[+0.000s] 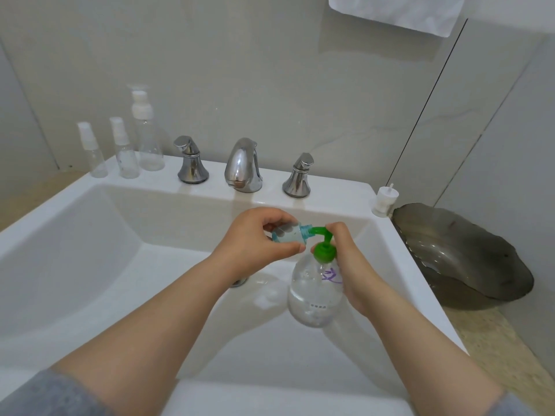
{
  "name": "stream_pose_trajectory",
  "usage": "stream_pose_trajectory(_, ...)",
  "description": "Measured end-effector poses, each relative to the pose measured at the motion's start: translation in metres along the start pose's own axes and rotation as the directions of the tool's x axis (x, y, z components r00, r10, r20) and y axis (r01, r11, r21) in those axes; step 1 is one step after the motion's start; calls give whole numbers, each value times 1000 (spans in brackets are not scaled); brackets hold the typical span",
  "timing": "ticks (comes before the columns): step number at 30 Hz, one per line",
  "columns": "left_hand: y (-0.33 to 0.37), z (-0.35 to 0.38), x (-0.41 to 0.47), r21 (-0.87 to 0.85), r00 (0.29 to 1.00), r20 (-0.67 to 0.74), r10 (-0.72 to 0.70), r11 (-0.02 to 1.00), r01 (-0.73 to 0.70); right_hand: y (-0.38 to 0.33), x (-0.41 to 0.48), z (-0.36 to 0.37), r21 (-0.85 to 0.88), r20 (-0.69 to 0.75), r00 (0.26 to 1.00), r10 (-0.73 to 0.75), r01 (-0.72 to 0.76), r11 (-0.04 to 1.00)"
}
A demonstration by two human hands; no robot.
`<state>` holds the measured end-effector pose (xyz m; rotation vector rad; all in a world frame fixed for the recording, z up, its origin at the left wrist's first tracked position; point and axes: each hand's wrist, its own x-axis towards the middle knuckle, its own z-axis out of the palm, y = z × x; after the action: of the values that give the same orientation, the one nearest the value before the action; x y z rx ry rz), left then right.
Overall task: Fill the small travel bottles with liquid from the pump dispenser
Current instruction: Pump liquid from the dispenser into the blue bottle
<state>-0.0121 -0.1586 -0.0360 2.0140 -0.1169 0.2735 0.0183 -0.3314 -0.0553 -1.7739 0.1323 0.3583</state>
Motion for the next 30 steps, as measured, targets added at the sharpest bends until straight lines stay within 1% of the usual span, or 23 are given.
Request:
stream_pose_trajectory(5, -1, 1, 1, 10, 1000, -10, 2, 1000, -2, 1, 4, 0, -13, 6, 1000, 12, -12, 1000)
stream_pose_trajectory(10, -2, -1, 2, 20, 998, -66, -9, 1000, 10, 1, 0, 10, 27, 66, 997, 43, -45, 999)
stream_pose_trajectory(13, -2, -2, 2, 30, 998, -67, -11, 999, 13, 1, 2, 9, 22, 75, 994, 79, -81, 996)
stream_pose_trajectory(16, -2, -2, 2, 42, 998, -64, -7, 999, 10, 1, 1, 5, 39, 157, 977, 143, -151, 988)
stream_pose_trajectory(18, -2, -2, 2, 40, 998, -64, -9, 999, 11, 2, 2, 3, 49, 178, 968, 176, -187, 981)
stream_pose_trajectory(23, -3, -2, 2, 35, 998, -58, -9, 999, 11, 0, 3, 2, 64, 170, 974, 152, -164, 984)
stream_pose_trajectory(28, -6, 0, 2, 67, 999, -34, -16, 998, 19, -2, 3, -1, 98, 200, 972, 120, -142, 985)
stream_pose_trajectory(30, -6, 0, 2, 69, 999, -35, -16, 997, 18, -2, 3, -1, 83, 184, 976, 118, -135, 987)
